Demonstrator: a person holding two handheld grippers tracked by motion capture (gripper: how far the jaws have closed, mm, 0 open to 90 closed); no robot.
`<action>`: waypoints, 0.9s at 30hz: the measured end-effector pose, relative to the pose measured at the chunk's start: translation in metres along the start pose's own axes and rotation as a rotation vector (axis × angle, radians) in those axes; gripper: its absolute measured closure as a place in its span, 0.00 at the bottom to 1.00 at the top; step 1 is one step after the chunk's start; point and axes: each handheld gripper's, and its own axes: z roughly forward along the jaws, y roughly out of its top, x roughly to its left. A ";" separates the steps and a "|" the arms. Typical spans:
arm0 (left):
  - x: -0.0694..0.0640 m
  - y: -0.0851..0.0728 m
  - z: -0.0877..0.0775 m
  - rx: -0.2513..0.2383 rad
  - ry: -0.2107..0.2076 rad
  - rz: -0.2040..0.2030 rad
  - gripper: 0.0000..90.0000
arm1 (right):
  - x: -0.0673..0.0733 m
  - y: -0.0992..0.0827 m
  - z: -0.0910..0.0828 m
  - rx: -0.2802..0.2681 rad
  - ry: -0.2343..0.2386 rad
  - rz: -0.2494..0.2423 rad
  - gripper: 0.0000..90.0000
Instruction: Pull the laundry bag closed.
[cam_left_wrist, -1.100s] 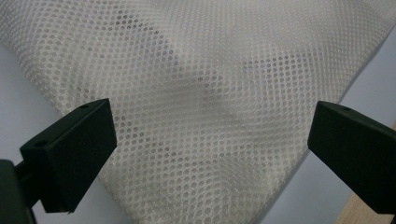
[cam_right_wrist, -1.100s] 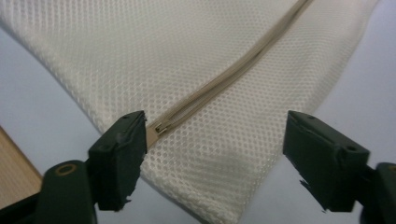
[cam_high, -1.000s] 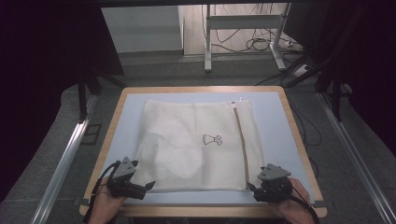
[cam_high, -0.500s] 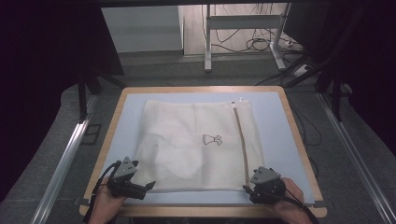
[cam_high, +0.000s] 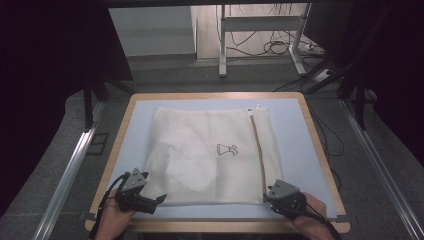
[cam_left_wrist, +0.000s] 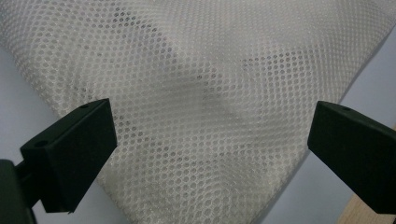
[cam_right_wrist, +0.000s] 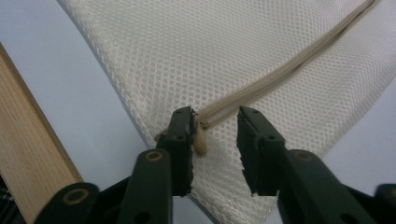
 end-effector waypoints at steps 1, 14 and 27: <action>0.000 0.000 0.000 0.000 0.001 0.001 0.01 | 0.000 0.000 0.001 0.004 0.006 -0.001 0.77; 0.000 0.001 0.001 -0.004 -0.019 -0.027 0.01 | -0.001 0.005 0.009 0.040 0.040 -0.054 0.95; -0.009 0.017 0.009 -0.033 -0.091 -0.069 0.02 | -0.002 0.004 0.010 0.050 0.046 -0.041 0.95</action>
